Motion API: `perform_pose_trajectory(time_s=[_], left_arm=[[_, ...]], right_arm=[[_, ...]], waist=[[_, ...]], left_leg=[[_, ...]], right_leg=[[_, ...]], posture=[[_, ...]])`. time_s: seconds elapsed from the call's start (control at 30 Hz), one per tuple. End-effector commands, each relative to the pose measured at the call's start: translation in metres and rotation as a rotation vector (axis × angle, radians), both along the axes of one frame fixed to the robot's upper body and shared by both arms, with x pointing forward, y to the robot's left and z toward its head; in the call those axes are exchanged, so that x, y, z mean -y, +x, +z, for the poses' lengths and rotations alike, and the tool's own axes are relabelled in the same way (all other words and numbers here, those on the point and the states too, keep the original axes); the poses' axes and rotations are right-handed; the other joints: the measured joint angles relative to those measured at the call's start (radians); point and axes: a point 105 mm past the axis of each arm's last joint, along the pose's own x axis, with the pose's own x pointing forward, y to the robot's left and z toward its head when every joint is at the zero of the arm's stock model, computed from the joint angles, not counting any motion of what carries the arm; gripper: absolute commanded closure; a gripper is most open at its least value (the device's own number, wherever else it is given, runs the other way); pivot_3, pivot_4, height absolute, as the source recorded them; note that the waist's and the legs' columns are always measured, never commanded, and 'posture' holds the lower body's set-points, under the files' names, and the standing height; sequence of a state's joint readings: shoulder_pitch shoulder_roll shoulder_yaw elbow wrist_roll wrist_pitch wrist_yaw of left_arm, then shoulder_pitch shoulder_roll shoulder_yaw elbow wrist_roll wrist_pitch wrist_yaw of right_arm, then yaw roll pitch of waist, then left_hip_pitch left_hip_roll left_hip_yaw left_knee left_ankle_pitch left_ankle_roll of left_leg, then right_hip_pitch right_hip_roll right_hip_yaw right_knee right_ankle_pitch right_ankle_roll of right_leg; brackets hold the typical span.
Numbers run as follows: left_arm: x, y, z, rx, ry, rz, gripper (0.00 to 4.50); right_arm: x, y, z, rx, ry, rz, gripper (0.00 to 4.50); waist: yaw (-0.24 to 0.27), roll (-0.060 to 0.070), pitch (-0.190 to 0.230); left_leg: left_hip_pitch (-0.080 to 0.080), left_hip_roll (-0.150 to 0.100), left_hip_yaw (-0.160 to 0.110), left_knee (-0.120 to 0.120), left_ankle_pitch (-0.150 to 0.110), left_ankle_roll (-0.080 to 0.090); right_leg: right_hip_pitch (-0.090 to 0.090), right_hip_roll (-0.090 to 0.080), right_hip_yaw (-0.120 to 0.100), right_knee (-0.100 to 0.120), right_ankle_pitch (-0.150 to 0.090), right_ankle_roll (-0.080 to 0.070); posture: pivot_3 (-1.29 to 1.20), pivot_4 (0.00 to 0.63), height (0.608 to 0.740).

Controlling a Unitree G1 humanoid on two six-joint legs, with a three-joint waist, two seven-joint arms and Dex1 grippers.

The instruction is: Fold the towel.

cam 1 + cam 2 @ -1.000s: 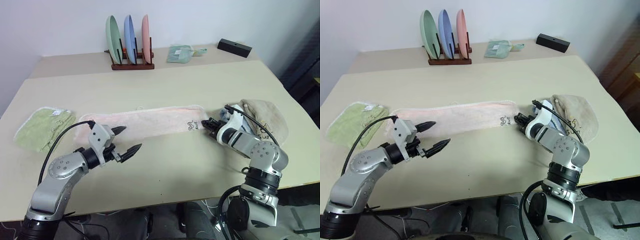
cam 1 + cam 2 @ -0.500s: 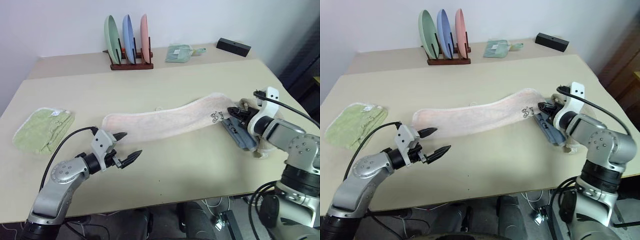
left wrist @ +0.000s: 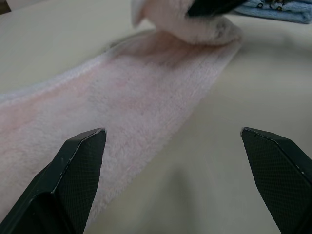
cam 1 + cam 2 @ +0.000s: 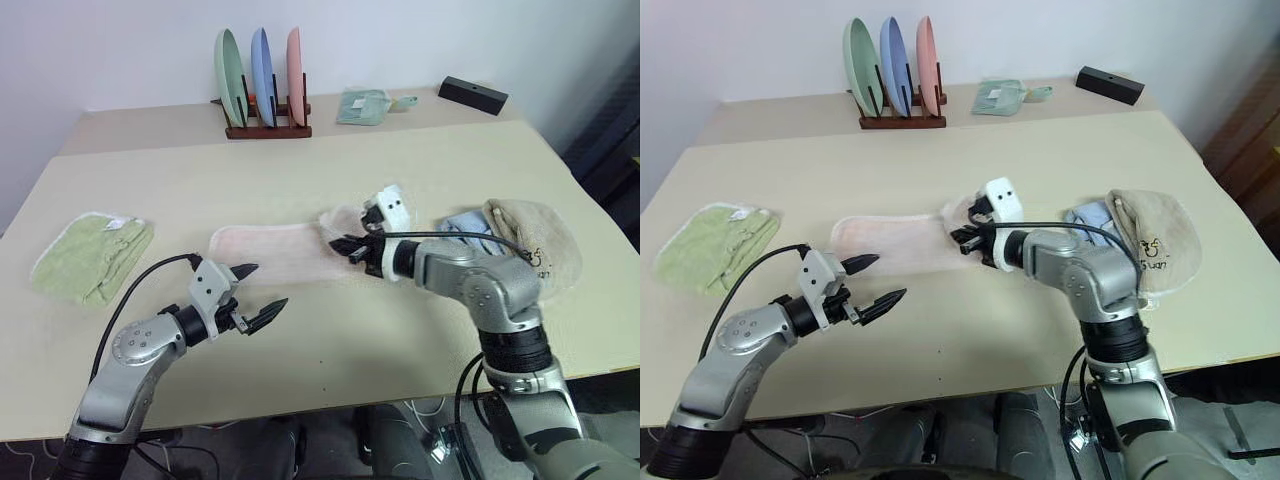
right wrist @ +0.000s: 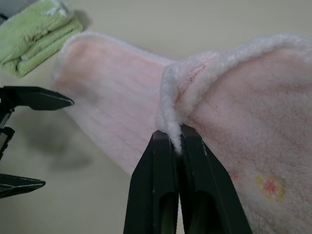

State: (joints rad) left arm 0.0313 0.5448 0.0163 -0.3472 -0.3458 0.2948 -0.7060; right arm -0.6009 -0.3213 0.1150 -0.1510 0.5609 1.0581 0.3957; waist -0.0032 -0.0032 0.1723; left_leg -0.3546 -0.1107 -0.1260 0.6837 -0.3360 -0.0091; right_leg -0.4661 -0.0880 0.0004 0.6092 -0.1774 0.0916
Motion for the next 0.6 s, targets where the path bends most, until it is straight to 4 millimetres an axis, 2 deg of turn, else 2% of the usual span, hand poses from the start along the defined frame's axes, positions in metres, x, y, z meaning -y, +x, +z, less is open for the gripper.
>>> perform_pose_trajectory(time_s=[0.03, 0.13, 0.17, 0.23, 0.33, 0.43, 0.5, 0.53, 0.6], left_arm=[[0.002, -0.004, 0.010, 0.047, -0.002, 0.007, 0.00], [0.001, -0.007, 0.009, 0.039, -0.006, 0.021, 0.00], [0.001, -0.007, 0.007, 0.034, -0.008, 0.026, 0.00], [-0.001, -0.008, 0.001, 0.024, -0.008, 0.035, 0.00], [-0.003, -0.010, -0.004, 0.014, -0.014, 0.046, 0.00], [-0.005, -0.011, -0.003, 0.007, -0.047, 0.068, 0.00], [-0.007, -0.012, -0.002, 0.003, -0.066, 0.083, 0.00], [-0.007, -0.012, -0.002, 0.000, -0.077, 0.089, 0.00], [-0.007, -0.011, -0.002, -0.004, -0.098, 0.099, 0.00]], right_arm=[[-0.006, 0.008, -0.003, 0.038, -0.007, -0.004, 4.48], [-0.005, 0.008, -0.006, 0.047, -0.022, 0.001, 4.48], [-0.007, 0.003, -0.002, 0.054, -0.004, 0.034, 4.20], [-0.010, -0.006, 0.007, 0.083, 0.025, 0.095, 3.58], [-0.007, -0.017, 0.023, 0.171, 0.031, 0.165, 2.16], [0.009, -0.029, 0.037, 0.251, 0.019, 0.216, 0.78], [0.017, -0.032, 0.042, 0.284, 0.007, 0.225, 0.78], [0.024, -0.025, 0.045, 0.300, 0.009, 0.187, 0.94], [0.036, -0.006, 0.044, 0.308, -0.003, 0.086, 1.68]], waist=[[-0.004, 0.000, 0.000], [-0.007, 0.000, 0.000], [-0.007, 0.000, 0.000], [-0.007, 0.000, 0.000], [-0.006, 0.000, 0.000], [-0.004, 0.000, 0.000], [-0.004, 0.000, 0.000], [-0.004, 0.000, 0.000], [-0.008, 0.000, 0.000]], left_leg=[[0.000, 0.000, 0.000, 0.000, 0.000, 0.000], [0.000, 0.001, 0.000, 0.000, 0.000, 0.000], [0.000, 0.001, 0.000, 0.000, 0.000, 0.000], [0.000, 0.001, 0.000, 0.000, 0.000, 0.000], [0.000, 0.001, 0.000, 0.000, 0.000, 0.000], [0.000, 0.001, 0.000, 0.000, 0.000, 0.000], [0.000, 0.001, 0.000, 0.000, -0.001, 0.001], [0.000, 0.001, 0.000, 0.000, -0.001, 0.001], [0.000, 0.001, 0.000, 0.000, -0.001, 0.001]], right_leg=[[0.000, 0.000, 0.000, 0.000, 0.000, 0.000], [-0.001, 0.000, 0.000, 0.001, 0.000, 0.000], [-0.001, 0.000, 0.000, 0.001, 0.000, 0.000], [-0.001, 0.000, 0.000, 0.001, 0.000, 0.000], [-0.001, 0.000, 0.000, 0.000, 0.000, 0.000], [0.000, 0.000, 0.000, 0.000, 0.000, 0.000], [0.000, 0.000, -0.001, 0.000, 0.000, 0.000], [0.000, 0.000, -0.001, 0.000, 0.000, 0.000], [0.000, 0.000, 0.000, 0.000, 0.000, 0.000]], posture=[[0.00, 0.150, 0.727], [0.00, 0.150, 0.727], [0.00, 0.150, 0.727], [0.00, 0.150, 0.727], [0.00, 0.150, 0.727], [0.00, 0.150, 0.727], [0.00, 0.150, 0.727], [0.00, 0.150, 0.727], [0.00, 0.150, 0.727]])
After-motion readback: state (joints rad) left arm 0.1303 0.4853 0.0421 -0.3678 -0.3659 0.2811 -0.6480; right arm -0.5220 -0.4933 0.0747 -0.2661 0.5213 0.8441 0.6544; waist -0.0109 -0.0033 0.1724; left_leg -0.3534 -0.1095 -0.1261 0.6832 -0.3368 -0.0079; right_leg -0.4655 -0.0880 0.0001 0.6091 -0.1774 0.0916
